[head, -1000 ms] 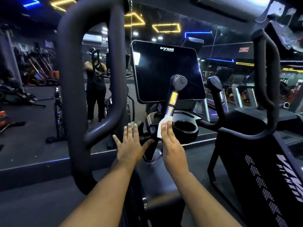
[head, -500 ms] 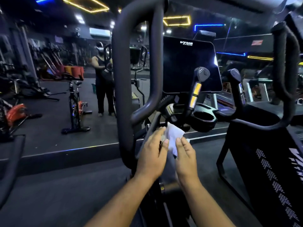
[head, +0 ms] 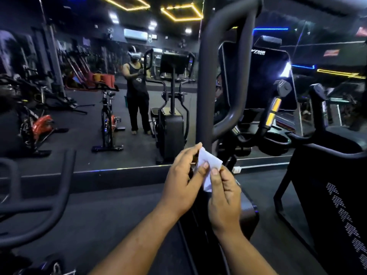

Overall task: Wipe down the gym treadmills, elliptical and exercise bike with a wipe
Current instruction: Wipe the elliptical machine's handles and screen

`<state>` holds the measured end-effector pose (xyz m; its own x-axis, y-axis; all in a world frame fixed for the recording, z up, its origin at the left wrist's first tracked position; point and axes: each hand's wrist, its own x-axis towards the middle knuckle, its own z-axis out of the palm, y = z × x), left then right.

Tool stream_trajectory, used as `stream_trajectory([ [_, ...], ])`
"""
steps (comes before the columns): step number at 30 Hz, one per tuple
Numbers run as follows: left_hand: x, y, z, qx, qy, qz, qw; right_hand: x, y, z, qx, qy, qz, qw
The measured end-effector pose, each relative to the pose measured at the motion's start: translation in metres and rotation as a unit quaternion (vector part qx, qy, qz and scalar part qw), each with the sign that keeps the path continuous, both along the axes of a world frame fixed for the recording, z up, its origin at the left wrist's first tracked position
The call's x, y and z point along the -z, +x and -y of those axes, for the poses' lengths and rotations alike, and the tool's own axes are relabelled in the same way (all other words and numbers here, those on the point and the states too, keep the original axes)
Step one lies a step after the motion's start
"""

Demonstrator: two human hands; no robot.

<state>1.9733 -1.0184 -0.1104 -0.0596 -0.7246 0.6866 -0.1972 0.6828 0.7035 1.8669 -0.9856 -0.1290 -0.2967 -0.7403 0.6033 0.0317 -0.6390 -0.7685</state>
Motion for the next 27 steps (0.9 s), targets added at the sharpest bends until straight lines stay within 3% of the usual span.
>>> stream_trajectory([
  [8, 0.048, 0.080, 0.033, 0.066, 0.269, -0.096, 0.956, 0.040, 0.061, 0.026, -0.079, 0.156, 0.003, 0.985],
  [16, 0.088, 0.099, 0.113, 0.065, 0.338, -0.117, 0.932, 0.091, 0.072, 0.111, -0.065, 0.281, 0.096, 0.953],
  [23, 0.132, 0.086, 0.233, 0.120, 0.422, -0.041, 0.897, 0.152, 0.066, 0.209, 0.012, 0.335, 0.091, 0.938],
  [27, 0.149, 0.075, 0.295, 0.160, 0.452, -0.050, 0.876, 0.168, 0.056, 0.264, 0.050, 0.349, 0.086, 0.932],
])
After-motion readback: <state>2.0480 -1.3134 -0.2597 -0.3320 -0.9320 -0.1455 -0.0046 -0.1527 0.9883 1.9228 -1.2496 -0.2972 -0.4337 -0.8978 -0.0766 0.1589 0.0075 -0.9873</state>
